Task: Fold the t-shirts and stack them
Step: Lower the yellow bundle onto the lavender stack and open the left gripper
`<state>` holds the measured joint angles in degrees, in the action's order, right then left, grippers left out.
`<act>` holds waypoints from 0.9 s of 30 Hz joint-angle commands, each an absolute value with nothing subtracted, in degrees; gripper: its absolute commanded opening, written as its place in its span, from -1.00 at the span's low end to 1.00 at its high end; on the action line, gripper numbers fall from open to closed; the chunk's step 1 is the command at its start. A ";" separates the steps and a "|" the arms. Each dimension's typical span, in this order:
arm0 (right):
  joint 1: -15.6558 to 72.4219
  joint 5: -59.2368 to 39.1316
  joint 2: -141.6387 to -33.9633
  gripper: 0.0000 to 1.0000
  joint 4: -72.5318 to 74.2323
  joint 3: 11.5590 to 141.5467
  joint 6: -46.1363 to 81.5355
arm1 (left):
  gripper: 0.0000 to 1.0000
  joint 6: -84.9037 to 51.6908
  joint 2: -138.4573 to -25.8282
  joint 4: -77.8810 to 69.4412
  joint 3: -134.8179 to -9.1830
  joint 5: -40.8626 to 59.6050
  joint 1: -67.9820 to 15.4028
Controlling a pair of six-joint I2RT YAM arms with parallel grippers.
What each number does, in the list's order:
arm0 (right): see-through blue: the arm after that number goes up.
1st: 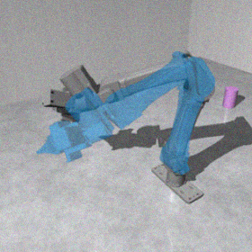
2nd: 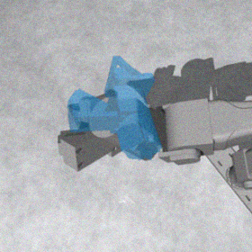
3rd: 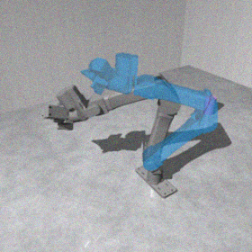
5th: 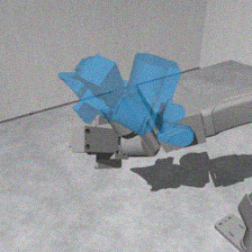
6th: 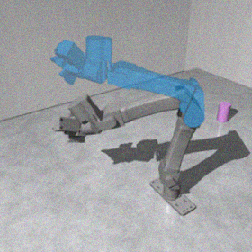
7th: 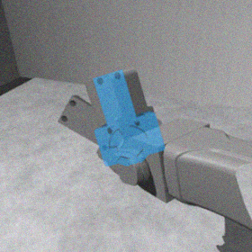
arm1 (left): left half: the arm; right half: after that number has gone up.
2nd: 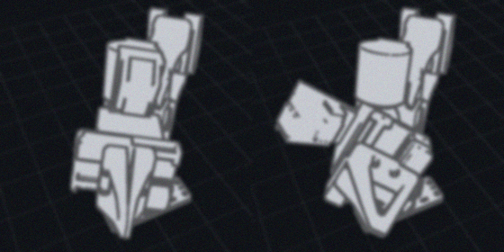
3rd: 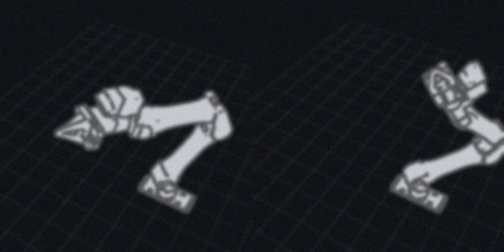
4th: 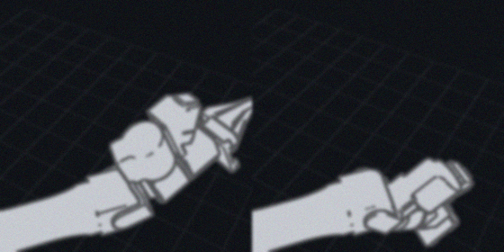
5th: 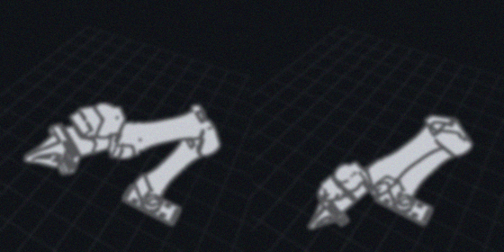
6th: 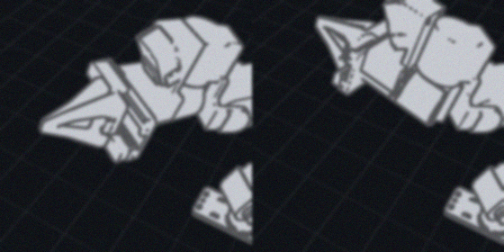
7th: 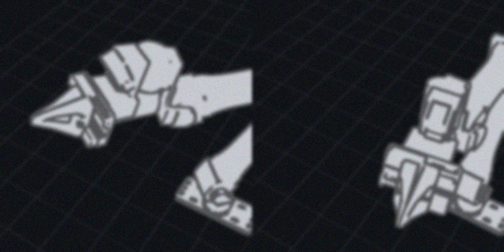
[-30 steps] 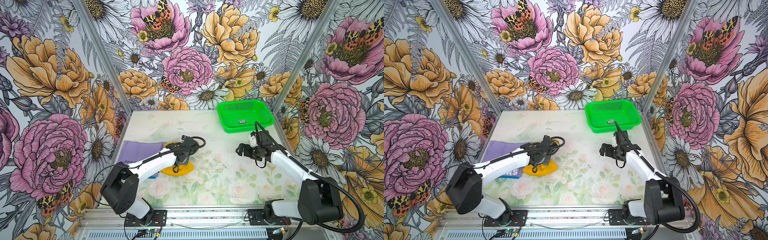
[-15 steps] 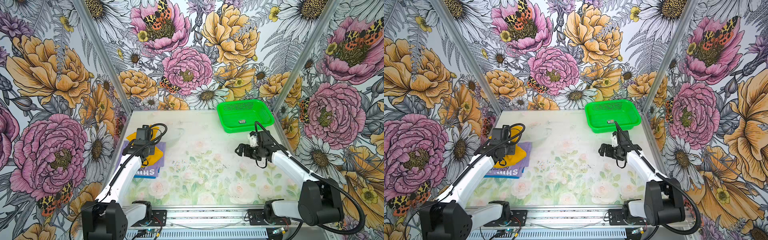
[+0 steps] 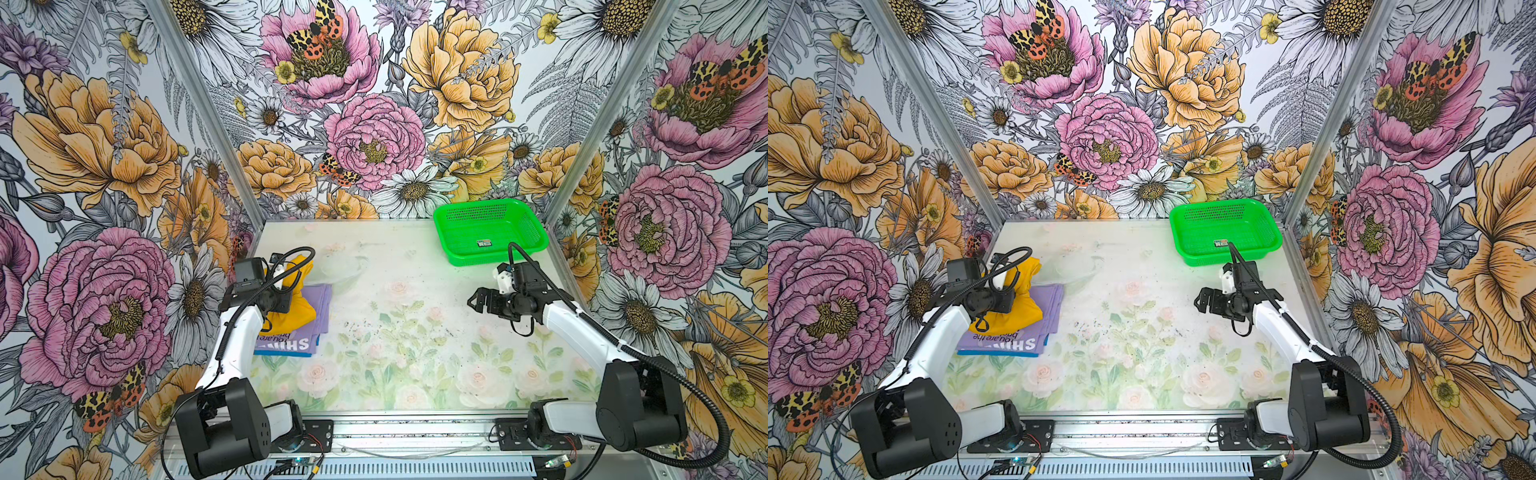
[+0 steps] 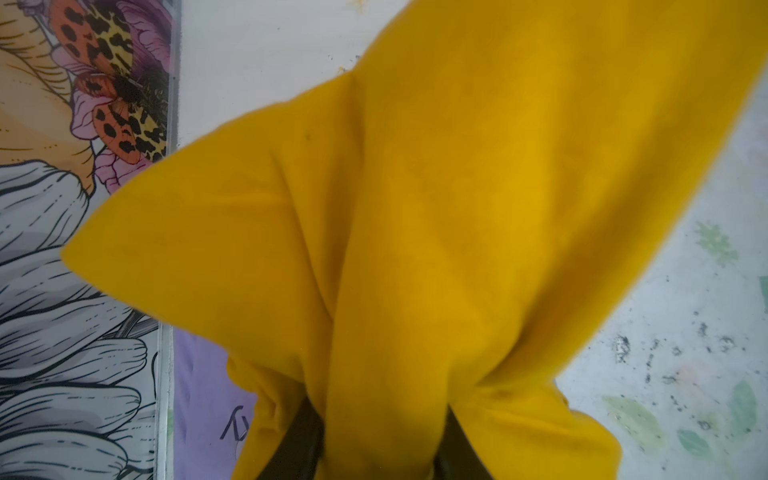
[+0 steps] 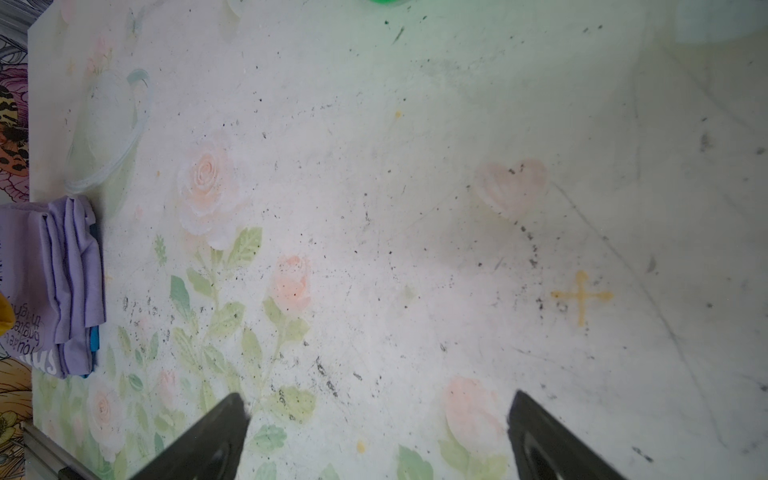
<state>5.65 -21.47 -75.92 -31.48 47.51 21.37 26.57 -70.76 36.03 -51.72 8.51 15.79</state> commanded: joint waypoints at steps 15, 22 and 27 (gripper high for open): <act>5.56 -19.57 -76.36 0.99 -31.61 47.63 20.66 | -0.79 37.31 -73.41 38.32 -53.04 16.22 20.49; 5.58 -19.68 -76.72 0.99 -31.56 47.63 20.55 | -0.30 36.01 -69.49 36.85 -51.24 12.36 20.39; 5.57 -20.12 -76.90 0.99 -31.55 47.79 20.34 | 0.98 33.25 -64.31 34.03 -49.60 10.03 20.57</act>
<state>5.65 -20.62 -76.36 -31.51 47.51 21.32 35.29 -67.68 38.24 -50.26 11.84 20.49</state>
